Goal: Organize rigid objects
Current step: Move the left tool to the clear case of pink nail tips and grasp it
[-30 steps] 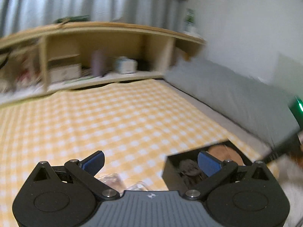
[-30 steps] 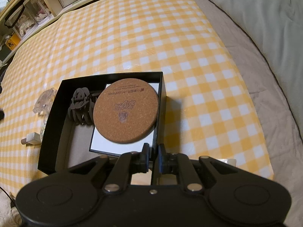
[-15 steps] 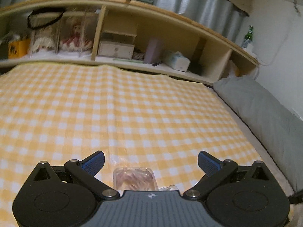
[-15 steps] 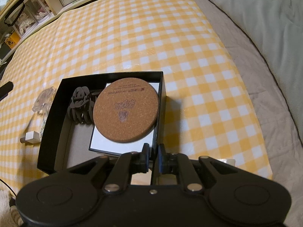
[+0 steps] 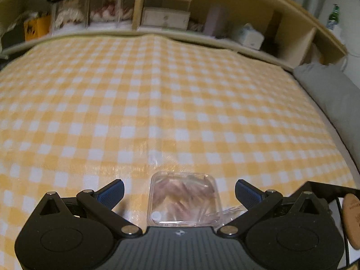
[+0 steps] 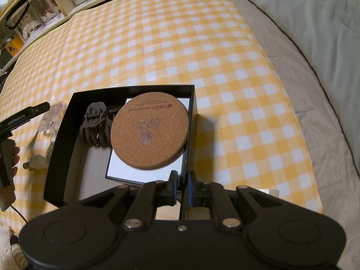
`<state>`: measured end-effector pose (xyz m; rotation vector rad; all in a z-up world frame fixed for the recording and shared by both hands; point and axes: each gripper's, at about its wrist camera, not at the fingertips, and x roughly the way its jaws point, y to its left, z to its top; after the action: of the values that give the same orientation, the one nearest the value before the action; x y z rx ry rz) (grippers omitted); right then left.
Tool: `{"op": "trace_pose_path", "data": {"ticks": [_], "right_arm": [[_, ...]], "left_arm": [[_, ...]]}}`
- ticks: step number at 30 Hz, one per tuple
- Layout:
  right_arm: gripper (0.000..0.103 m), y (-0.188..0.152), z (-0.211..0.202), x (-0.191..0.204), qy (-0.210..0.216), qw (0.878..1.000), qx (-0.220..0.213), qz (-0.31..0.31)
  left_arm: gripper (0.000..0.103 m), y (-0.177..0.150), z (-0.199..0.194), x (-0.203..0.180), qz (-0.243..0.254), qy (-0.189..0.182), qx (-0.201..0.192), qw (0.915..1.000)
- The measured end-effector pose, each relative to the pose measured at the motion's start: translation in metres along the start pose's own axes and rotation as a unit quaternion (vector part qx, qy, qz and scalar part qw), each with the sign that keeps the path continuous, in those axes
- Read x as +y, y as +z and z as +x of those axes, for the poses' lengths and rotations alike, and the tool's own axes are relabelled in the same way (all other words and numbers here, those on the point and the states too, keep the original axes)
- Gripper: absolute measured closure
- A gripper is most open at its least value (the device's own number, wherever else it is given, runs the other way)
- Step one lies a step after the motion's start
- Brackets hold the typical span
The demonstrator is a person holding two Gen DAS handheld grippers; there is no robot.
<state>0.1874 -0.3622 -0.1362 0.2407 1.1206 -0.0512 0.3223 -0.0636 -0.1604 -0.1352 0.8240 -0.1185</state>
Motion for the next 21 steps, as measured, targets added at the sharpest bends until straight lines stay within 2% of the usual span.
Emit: {"op": "trace_pose_path", "data": {"ticks": [6,14,18,21], "right_arm": [[0.092,0.0,-0.001,0.002,-0.003,1.0,0.002,-0.003],[0.092,0.0,-0.001,0.002,-0.005,1.0,0.002,-0.007],[0.092,0.0,-0.001,0.003,-0.005,1.0,0.001,-0.006],[0.092,0.0,-0.001,0.003,-0.005,1.0,0.0,-0.006]], "left_arm": [[0.0,-0.005,0.016,0.002,-0.006,-0.003,0.039,0.9992],[0.001,-0.006,0.021,0.0,-0.024,0.022,0.034,0.9989],[0.009,-0.003,0.025,-0.008,0.0,0.029,0.04,0.9988],[0.025,-0.001,0.024,-0.011,0.002,0.03,0.036,0.9989]]}}
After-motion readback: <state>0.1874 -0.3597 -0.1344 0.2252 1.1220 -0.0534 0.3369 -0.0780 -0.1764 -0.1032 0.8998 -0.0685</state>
